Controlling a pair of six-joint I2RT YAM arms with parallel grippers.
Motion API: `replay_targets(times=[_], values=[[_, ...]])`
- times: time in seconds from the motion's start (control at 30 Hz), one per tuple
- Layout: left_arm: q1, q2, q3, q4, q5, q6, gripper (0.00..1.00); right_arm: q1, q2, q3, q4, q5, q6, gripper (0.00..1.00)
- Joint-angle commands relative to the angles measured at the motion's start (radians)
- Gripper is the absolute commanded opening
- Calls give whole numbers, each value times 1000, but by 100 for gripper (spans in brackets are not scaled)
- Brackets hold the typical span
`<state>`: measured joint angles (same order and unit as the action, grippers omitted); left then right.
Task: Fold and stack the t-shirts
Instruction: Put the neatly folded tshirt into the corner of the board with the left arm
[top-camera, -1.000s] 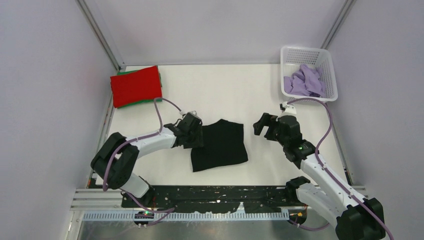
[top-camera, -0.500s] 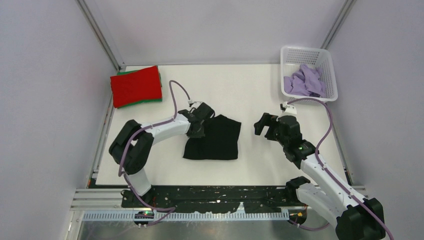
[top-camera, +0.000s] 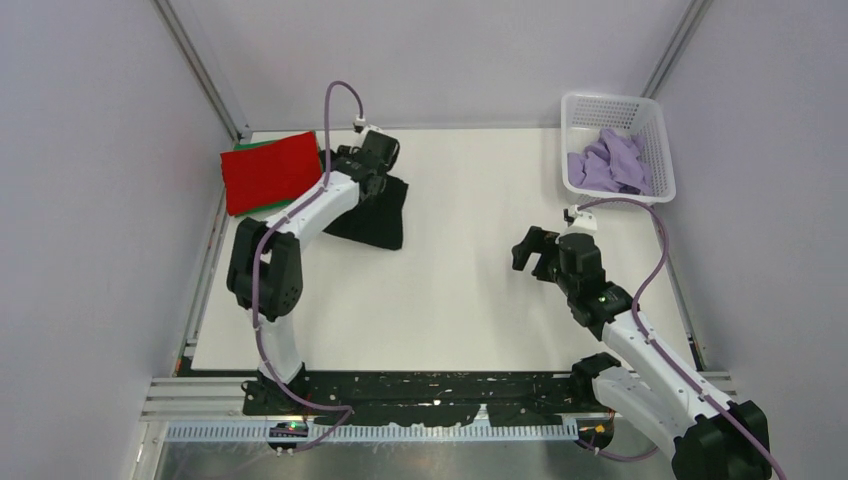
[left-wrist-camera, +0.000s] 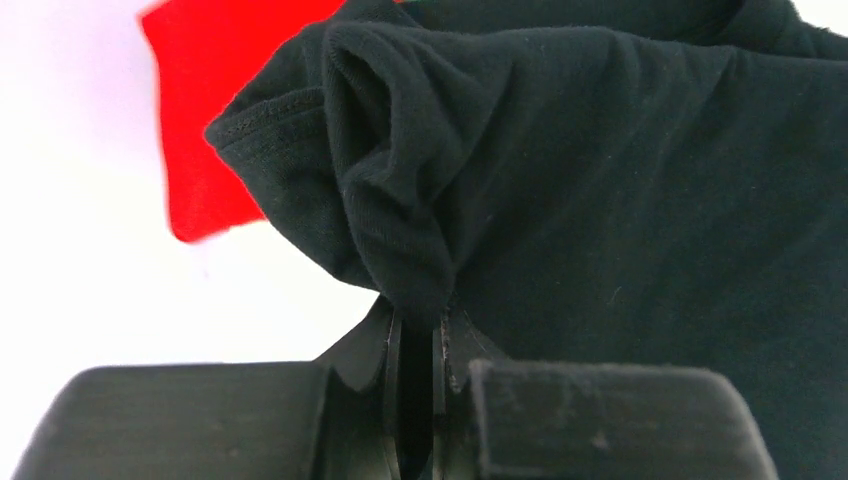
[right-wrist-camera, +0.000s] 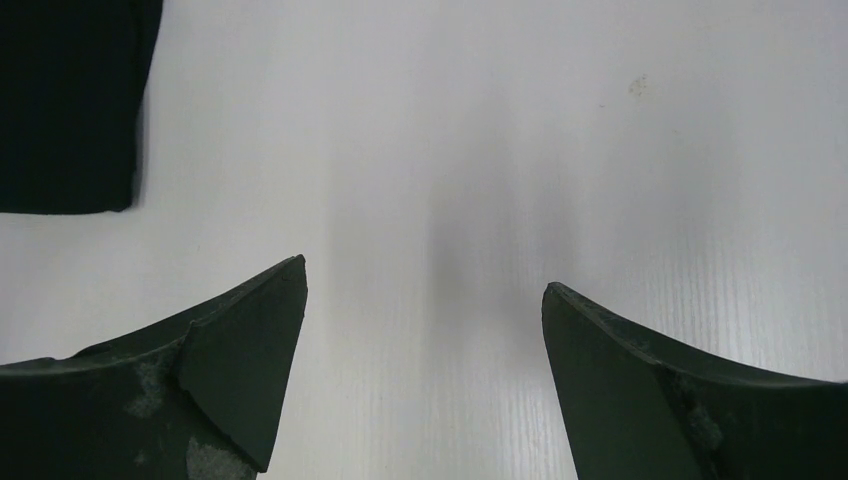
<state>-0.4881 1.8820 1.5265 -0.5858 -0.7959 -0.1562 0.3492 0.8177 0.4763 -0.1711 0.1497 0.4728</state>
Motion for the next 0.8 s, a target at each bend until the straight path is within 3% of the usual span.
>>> replay_targets(times=[0.0, 0.23, 0.77], values=[[87, 13, 125, 175, -60, 272, 0, -3, 4, 4, 21, 43, -6, 95], [180, 88, 316, 210, -11, 436, 0, -3, 40, 14, 19, 56, -8, 95], [258, 135, 674, 66, 83, 471, 0, -3, 84, 25, 18, 59, -10, 96]])
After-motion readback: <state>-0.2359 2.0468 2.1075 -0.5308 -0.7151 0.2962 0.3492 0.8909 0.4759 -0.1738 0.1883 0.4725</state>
